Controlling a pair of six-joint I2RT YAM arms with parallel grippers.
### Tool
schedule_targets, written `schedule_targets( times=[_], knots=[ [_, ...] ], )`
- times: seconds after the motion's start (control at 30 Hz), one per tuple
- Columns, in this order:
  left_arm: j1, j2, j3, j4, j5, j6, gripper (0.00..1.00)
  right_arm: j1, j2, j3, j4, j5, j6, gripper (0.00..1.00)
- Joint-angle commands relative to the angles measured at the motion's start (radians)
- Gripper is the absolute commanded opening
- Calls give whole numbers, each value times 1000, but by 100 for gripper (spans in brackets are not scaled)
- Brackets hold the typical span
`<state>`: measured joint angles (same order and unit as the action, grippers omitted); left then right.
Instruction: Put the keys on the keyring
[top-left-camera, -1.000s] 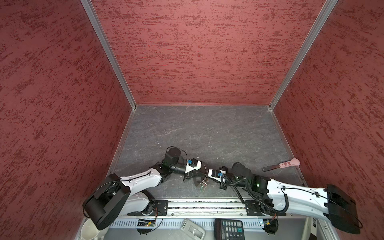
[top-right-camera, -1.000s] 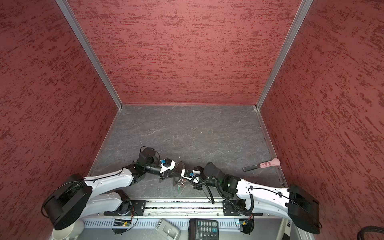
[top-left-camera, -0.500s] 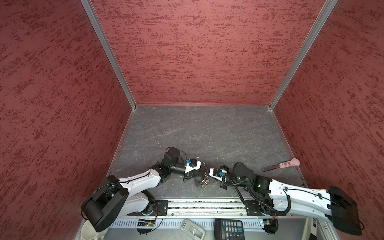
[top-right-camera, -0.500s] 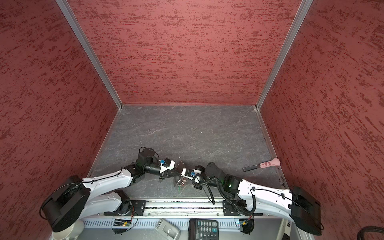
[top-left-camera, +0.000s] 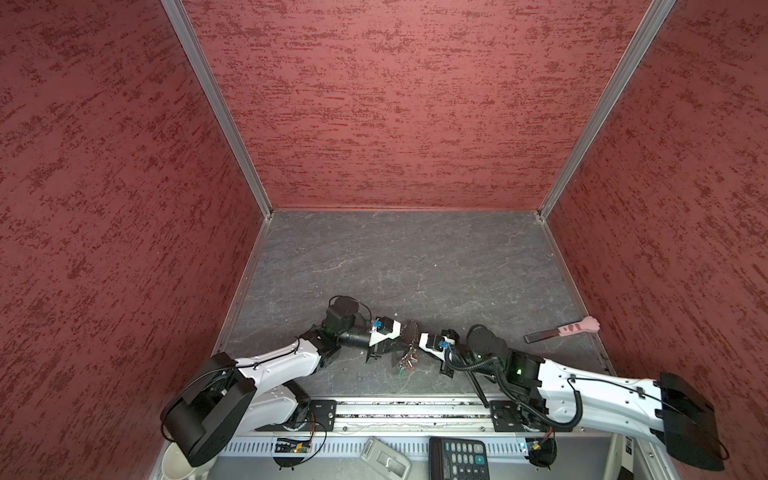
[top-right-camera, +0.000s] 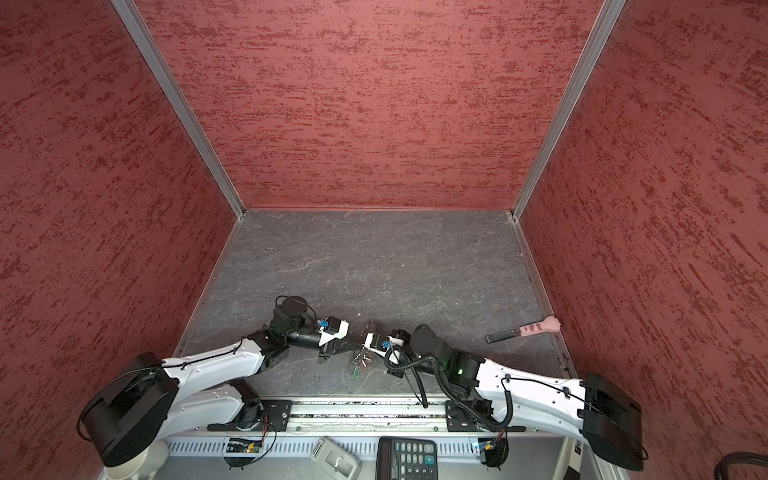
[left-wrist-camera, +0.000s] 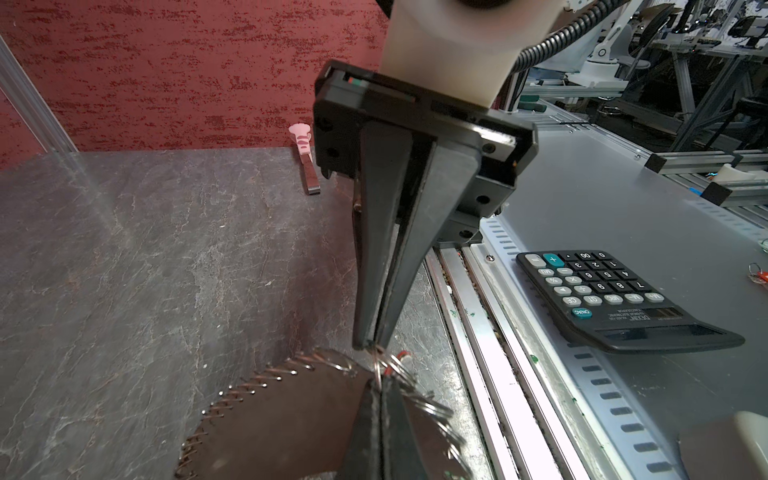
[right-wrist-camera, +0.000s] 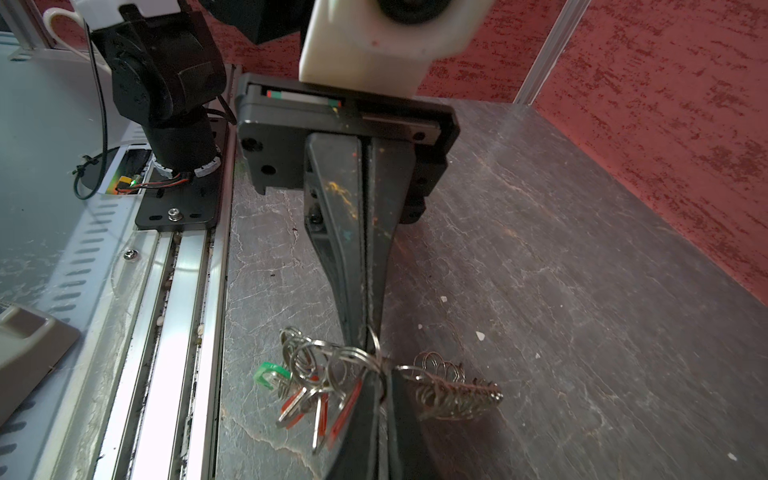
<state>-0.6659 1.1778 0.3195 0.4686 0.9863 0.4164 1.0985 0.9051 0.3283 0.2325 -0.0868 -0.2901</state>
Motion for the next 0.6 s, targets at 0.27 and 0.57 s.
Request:
schedule_targets(
  times=[0.27, 0.57],
  knots=[
    [-3, -17, -10, 41, 66, 1, 0, -15, -2, 12, -12, 47, 19, 15],
    [-1, -17, -8, 40, 61, -1, 0, -15, -35, 0, -17, -67, 4, 19]
  ],
)
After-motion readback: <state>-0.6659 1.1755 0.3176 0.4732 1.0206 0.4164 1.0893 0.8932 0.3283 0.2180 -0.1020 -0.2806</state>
